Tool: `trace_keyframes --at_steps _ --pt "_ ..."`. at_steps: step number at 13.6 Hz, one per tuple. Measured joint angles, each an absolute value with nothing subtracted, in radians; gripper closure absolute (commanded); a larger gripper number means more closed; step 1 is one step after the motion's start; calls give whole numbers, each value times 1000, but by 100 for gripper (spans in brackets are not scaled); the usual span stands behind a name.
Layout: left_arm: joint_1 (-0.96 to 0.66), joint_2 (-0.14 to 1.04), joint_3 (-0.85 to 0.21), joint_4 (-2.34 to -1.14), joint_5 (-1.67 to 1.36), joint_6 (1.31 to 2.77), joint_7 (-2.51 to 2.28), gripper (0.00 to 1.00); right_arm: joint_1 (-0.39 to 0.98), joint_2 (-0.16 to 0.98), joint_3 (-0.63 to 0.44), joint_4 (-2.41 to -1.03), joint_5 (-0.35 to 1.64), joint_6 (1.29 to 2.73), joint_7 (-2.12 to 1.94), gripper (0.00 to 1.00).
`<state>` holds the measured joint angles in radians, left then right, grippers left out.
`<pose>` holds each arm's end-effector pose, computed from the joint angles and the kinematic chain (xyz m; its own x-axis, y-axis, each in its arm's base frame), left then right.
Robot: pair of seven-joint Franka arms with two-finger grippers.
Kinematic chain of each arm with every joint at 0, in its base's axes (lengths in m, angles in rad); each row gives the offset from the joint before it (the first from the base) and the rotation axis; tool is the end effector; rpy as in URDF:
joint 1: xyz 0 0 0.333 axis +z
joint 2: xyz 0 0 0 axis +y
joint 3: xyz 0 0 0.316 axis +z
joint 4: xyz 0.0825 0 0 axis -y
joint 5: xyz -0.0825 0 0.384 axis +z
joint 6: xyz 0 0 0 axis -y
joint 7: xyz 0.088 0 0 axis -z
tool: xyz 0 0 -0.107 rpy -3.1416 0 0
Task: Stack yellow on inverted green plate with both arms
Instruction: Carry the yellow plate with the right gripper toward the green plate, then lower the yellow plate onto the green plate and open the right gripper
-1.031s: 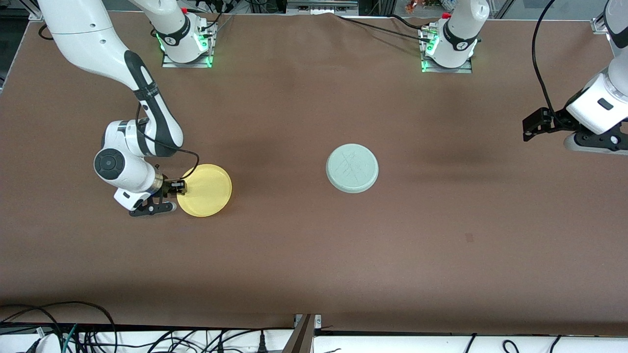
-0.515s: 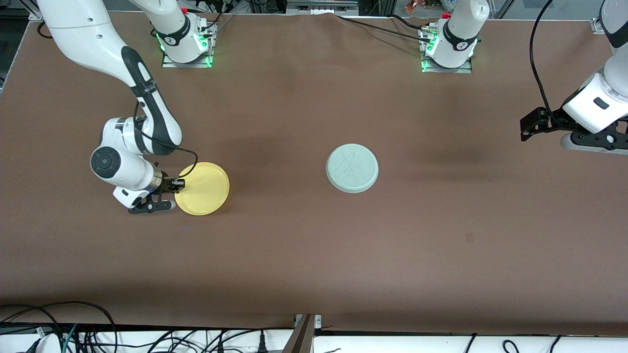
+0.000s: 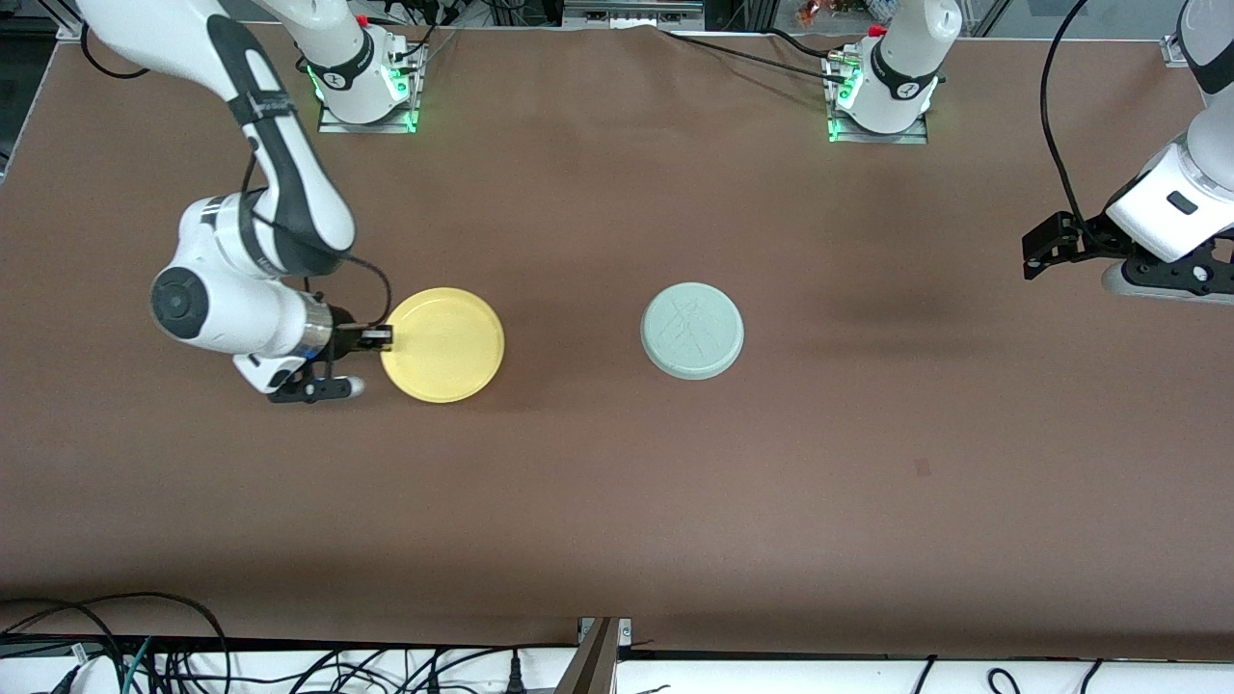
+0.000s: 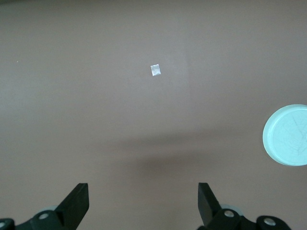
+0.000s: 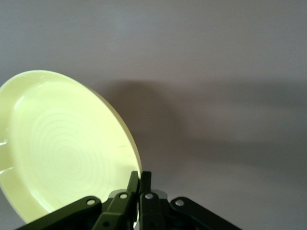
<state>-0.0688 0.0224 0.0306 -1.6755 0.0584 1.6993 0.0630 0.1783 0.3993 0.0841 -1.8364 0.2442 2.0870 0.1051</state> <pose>0.5689 -0.0164 0.5735 0.9941 -0.1084 -0.0025 -0.1083 -0.9924 -0.0585 0.6005 0.1705 0.3036 0.9822 0.0351 -0.1846 -0.0033 -0.9790 -0.2038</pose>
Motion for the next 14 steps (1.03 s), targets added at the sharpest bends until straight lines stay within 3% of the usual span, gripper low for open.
trace_keyframes --at_steps 2,4,6,10,14 --pt "-69 23 30 -1675 58 1699 63 0 181 400 201 -1848 251 2135 271 100" --pt "-69 23 30 -1675 58 1700 63 0 193 406 344 -1891 252 2280 456 100" --pt "-69 23 29 -1675 58 1700 63 0 269 422 411 -1923 252 2412 603 100" --pt "-69 23 29 -1675 58 1700 63 0 452 493 409 -1935 251 2621 782 100" --pt "-69 23 28 -1675 58 1700 63 0 548 558 323 -1912 251 2707 811 100"
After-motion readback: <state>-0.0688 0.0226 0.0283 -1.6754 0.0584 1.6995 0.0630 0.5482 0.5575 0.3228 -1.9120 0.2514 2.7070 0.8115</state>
